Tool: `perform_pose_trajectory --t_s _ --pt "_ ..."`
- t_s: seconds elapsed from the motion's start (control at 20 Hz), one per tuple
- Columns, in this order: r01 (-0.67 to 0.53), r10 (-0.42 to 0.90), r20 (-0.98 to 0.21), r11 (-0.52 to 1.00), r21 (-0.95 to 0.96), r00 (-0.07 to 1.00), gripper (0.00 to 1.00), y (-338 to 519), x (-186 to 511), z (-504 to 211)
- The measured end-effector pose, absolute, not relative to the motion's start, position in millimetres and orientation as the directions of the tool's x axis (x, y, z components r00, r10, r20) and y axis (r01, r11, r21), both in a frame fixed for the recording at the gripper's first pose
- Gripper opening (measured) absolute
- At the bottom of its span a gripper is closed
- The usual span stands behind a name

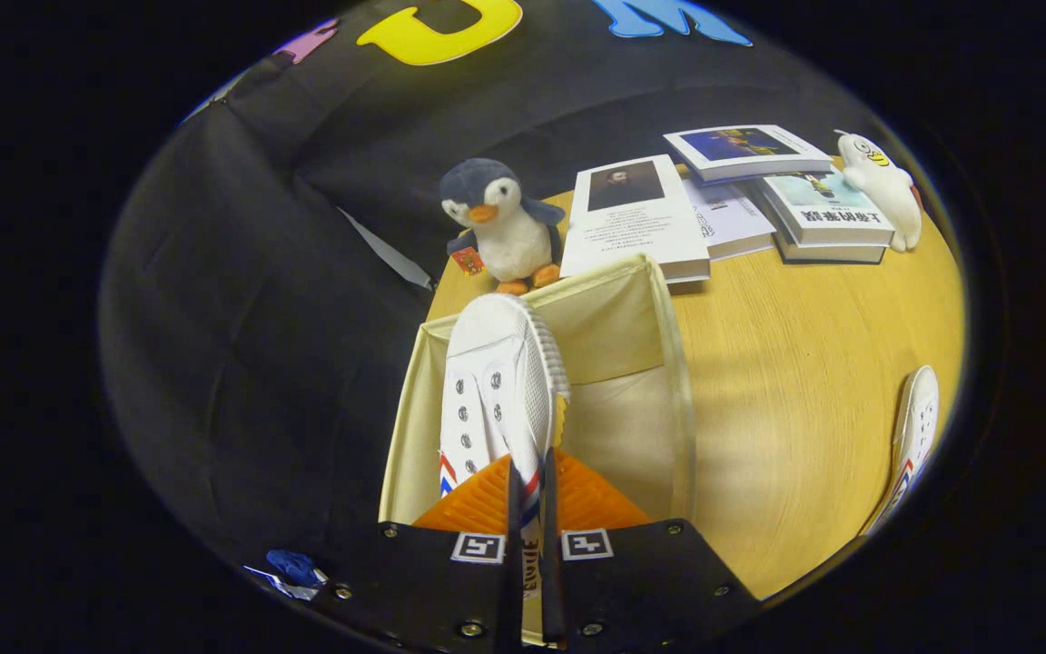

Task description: Open the storage box then place both shoes into the box .Put the left shoe in first, then the right shoe, with the right side of both shoes facing outward in a uniform manner.

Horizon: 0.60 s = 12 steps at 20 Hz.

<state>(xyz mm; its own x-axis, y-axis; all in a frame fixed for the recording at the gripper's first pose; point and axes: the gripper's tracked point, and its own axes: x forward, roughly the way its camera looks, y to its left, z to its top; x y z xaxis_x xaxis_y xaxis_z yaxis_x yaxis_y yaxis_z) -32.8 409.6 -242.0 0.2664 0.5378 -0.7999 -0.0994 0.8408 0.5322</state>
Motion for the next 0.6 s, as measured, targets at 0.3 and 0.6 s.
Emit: perform_pose_trajectory --t_s 0.3,0.6 --pt "-0.114 0.516 -0.834 0.857 0.503 0.197 0.09 434.4 -51.0 -269.8" --pt "-0.14 0.512 -0.841 0.858 0.494 0.177 0.09 450.4 -55.0 -282.8"
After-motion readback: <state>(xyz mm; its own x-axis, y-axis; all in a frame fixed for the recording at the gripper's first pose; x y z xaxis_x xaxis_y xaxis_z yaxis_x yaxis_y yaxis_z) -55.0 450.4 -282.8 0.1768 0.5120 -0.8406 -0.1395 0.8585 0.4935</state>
